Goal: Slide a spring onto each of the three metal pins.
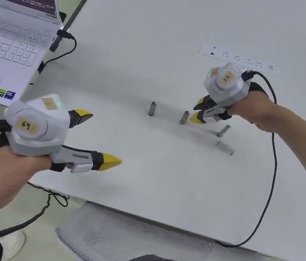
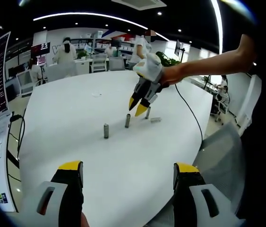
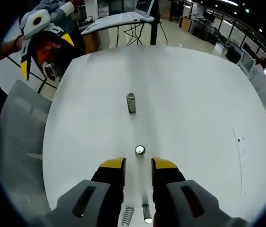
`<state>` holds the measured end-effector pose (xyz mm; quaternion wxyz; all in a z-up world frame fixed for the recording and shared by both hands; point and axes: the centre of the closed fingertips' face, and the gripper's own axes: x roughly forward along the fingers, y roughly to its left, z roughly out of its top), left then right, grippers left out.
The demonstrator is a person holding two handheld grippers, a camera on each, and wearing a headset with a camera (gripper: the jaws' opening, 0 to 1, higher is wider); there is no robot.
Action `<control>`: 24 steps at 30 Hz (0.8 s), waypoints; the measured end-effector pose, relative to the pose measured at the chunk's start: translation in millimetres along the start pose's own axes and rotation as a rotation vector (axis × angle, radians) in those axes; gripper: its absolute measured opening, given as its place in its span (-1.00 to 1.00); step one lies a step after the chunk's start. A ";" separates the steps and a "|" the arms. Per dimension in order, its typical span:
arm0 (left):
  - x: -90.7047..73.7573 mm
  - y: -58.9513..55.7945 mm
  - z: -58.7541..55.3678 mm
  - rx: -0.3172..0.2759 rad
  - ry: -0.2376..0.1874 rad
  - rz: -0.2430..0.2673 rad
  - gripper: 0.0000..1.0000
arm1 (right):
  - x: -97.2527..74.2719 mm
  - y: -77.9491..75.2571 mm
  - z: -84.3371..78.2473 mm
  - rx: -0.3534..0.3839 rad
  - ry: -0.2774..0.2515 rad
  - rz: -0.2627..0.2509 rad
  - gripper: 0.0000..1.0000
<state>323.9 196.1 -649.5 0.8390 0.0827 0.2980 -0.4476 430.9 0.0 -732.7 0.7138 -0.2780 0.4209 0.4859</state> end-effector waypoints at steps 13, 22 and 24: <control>-1.1 -4.3 8.8 0.020 -0.011 -0.002 0.49 | -29.4 12.0 -6.9 0.105 -0.104 -0.078 -0.57; -3.1 -3.7 13.7 0.027 -0.018 0.003 0.49 | -49.6 20.9 -13.1 0.175 -0.174 -0.127 -0.56; -3.1 -4.0 14.7 0.029 -0.020 0.002 0.49 | -53.5 22.4 -14.4 0.185 -0.183 -0.135 -0.55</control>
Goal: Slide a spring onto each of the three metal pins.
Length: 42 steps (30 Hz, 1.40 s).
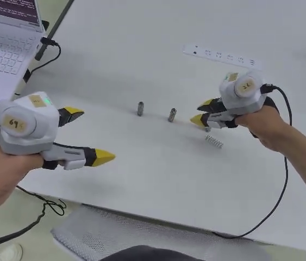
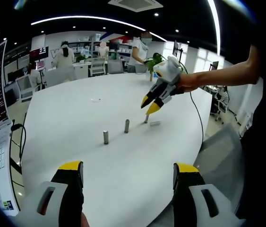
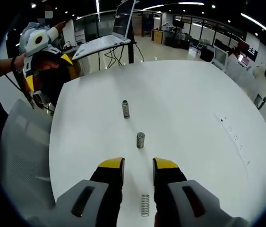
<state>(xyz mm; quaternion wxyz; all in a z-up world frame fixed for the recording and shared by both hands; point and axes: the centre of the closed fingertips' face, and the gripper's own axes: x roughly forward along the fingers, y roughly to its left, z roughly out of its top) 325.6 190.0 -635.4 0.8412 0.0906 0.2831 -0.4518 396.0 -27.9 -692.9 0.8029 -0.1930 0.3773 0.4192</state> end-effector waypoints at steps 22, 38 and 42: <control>0.1 -3.2 9.0 0.014 -0.009 -0.004 0.49 | -52.0 10.7 -24.2 0.174 -0.151 -0.123 -0.40; 1.1 -5.7 11.0 0.020 -0.009 -0.006 0.49 | -84.5 16.8 -53.9 0.309 -0.215 -0.206 -0.23; 3.3 -6.6 13.4 0.025 -0.010 -0.008 0.49 | -91.6 22.6 -59.9 0.339 -0.231 -0.216 -0.18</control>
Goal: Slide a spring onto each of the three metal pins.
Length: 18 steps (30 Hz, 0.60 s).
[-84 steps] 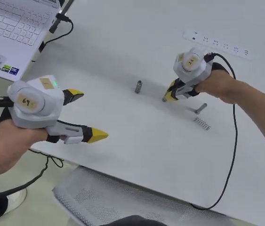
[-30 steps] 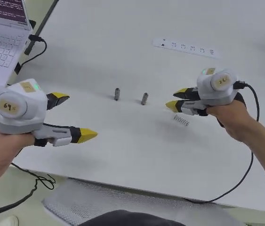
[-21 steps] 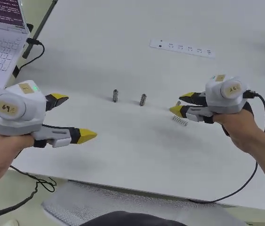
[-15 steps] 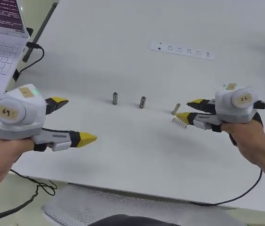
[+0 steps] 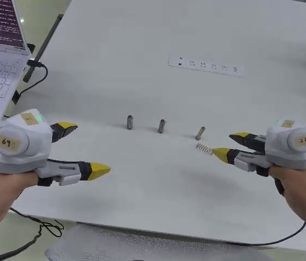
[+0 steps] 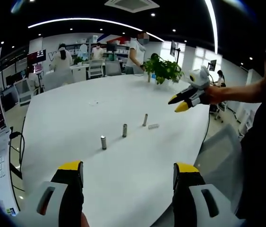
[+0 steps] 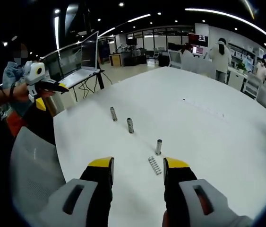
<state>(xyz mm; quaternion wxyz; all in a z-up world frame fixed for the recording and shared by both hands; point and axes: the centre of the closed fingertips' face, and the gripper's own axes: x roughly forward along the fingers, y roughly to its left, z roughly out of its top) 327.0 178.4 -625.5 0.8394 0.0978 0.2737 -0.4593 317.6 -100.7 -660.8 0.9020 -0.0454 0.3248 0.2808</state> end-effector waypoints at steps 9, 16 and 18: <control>3.4 -0.9 1.8 0.009 0.004 -0.010 0.49 | -15.5 3.4 -18.3 0.044 0.001 -0.012 -0.07; 4.7 -0.5 2.3 0.009 0.005 -0.013 0.49 | -26.5 9.2 -28.5 0.062 0.006 -0.024 0.07; 5.6 -1.2 2.0 0.009 0.006 -0.015 0.49 | -29.4 11.6 -29.3 0.064 0.005 -0.036 0.11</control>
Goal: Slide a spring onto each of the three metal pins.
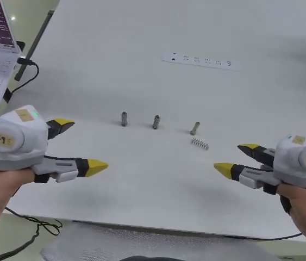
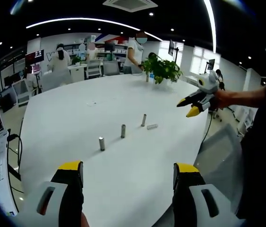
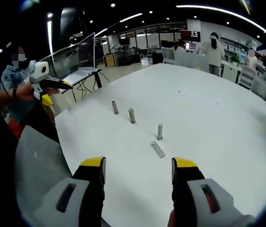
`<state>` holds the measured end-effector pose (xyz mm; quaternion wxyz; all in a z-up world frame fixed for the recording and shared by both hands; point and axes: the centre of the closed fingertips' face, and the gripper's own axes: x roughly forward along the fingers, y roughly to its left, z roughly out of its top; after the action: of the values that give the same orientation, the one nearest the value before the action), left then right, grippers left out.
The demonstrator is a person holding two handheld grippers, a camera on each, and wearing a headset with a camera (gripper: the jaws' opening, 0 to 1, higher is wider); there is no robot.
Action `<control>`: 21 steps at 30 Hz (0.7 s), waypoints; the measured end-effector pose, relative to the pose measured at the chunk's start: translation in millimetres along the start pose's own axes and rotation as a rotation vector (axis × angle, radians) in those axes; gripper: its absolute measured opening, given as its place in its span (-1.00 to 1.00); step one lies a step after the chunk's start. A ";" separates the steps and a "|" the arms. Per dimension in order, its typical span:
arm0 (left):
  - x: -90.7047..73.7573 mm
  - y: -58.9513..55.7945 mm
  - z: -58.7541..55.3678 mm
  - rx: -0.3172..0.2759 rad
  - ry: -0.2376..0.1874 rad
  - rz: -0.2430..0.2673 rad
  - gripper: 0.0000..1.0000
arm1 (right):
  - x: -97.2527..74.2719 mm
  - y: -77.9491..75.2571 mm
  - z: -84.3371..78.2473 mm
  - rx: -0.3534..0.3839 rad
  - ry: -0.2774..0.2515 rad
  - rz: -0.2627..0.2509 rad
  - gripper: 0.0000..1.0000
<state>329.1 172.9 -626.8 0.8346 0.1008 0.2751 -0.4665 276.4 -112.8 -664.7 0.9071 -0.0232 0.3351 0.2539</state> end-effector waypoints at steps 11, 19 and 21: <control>10.9 -6.2 5.7 0.011 0.004 -0.030 0.50 | -2.3 10.3 2.9 0.013 -0.018 0.008 0.33; 18.7 -10.2 10.9 0.029 0.010 -0.051 0.50 | -5.0 8.2 5.7 0.006 -0.030 0.001 0.37; 21.9 -12.8 12.4 0.035 0.012 -0.060 0.50 | -6.2 6.6 5.1 0.007 -0.030 -0.001 0.37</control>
<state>332.0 144.9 -627.5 0.8165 0.1099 0.2749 -0.4956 272.3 -108.7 -656.1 0.9122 -0.0166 0.3222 0.2526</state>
